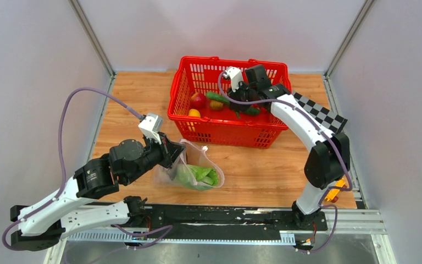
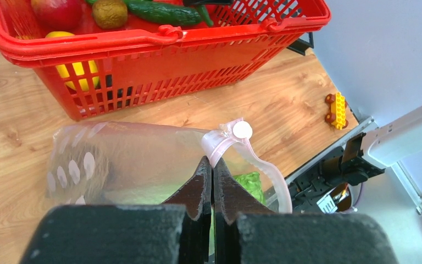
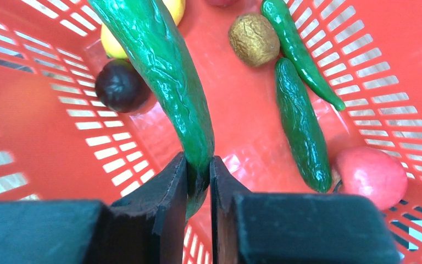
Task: Place the food in the zip-top bag and seal the zipper
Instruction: Place the fake vegetable in the zipper food storage bag.
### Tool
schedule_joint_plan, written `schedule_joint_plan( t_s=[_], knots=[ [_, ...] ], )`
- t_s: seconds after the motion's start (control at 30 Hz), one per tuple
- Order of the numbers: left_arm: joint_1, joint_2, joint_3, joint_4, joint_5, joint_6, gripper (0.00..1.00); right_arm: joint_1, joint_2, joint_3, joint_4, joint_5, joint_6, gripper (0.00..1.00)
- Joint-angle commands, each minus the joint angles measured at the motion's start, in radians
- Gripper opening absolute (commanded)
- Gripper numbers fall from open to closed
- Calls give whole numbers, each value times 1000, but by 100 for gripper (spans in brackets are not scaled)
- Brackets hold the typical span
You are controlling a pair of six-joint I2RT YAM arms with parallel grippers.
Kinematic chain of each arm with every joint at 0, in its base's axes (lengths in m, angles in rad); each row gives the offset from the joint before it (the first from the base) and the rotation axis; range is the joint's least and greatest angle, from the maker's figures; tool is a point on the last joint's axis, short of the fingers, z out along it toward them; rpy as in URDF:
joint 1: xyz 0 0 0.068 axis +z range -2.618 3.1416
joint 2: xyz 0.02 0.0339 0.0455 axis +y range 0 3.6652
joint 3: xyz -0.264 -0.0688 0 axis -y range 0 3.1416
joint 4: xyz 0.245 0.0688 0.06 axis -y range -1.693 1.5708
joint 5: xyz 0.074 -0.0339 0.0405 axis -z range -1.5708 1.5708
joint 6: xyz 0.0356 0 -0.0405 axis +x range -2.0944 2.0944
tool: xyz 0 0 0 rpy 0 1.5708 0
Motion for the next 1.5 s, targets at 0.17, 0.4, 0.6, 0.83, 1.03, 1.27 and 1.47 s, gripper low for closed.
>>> schedule_joint_plan(
  t_s=[0.17,0.4,0.6,0.83,1.03,1.27,1.47],
  knots=[
    [0,10,-4,80,-1,-1,0,1,-255,-193,252,-50,222,0],
    [0,28,-7,83,14,9,0,2,-429,-257,285,-187,307,1],
    [0,43,-9,110,25,17,0,22,-561,-379,296,-422,421,1],
    [0,57,-4,120,19,25,0,138,-710,-529,188,-417,443,1],
    [0,71,5,129,10,42,0,256,-767,-557,90,-374,452,1],
    [-1,70,2,119,-6,47,0,349,-731,-533,-104,-270,414,0],
    [0,71,5,135,14,57,0,426,-647,-478,-187,-70,450,0]
  ],
)
